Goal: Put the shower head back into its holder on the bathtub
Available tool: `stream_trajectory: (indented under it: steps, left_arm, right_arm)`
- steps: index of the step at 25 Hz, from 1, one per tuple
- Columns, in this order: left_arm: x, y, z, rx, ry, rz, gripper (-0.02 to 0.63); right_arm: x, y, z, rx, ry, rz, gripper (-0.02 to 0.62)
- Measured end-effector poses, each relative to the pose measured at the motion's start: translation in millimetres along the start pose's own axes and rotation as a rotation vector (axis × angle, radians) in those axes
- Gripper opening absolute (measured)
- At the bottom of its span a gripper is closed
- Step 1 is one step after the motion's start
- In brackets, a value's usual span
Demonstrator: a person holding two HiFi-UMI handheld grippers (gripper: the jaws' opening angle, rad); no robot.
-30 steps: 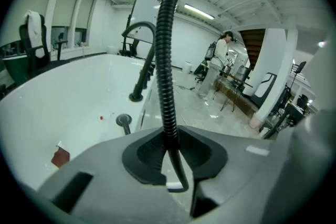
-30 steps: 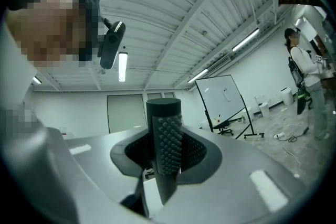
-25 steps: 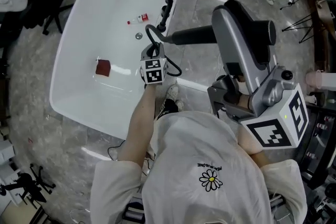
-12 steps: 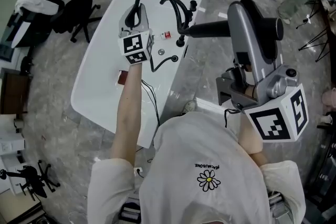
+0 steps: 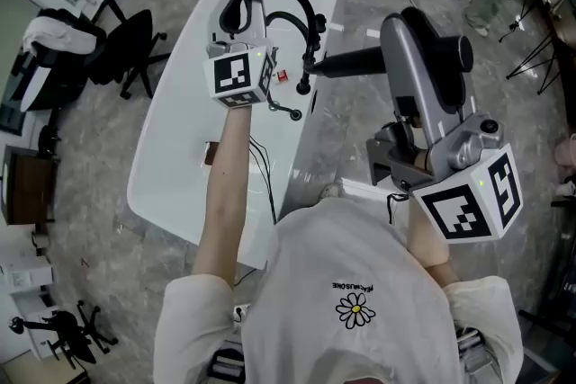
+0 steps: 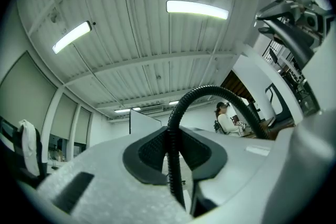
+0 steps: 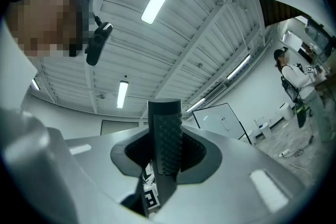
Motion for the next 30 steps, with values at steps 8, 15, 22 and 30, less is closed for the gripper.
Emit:
stream_trajectory:
  steps: [8,15,22,30]
  left_arm:
    - [-19,-31,-19,0.004,-0.095,0.099,0.054]
    - [-35,-27,2,0.012,-0.087,0.108,0.054]
    - [-17,-39,65,0.026,0.091,0.104,0.055]
    - [26,-68,151,0.090,0.343,0.068,0.055]
  right_arm:
    - [7,-13,0,0.019,-0.019,0.057,0.110]
    - [7,-18,4,0.050,0.000,0.101,0.110]
    - [8,-33,14,0.055,0.055,0.142,0.110]
    - [10,-47,22,0.027,0.108,0.121,0.110]
Point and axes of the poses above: the fingertips, and each gripper's own axes: x backward along the fingers, y to its left, z out of its underside, the point moved 9 cm from there along x, backward along the fingers
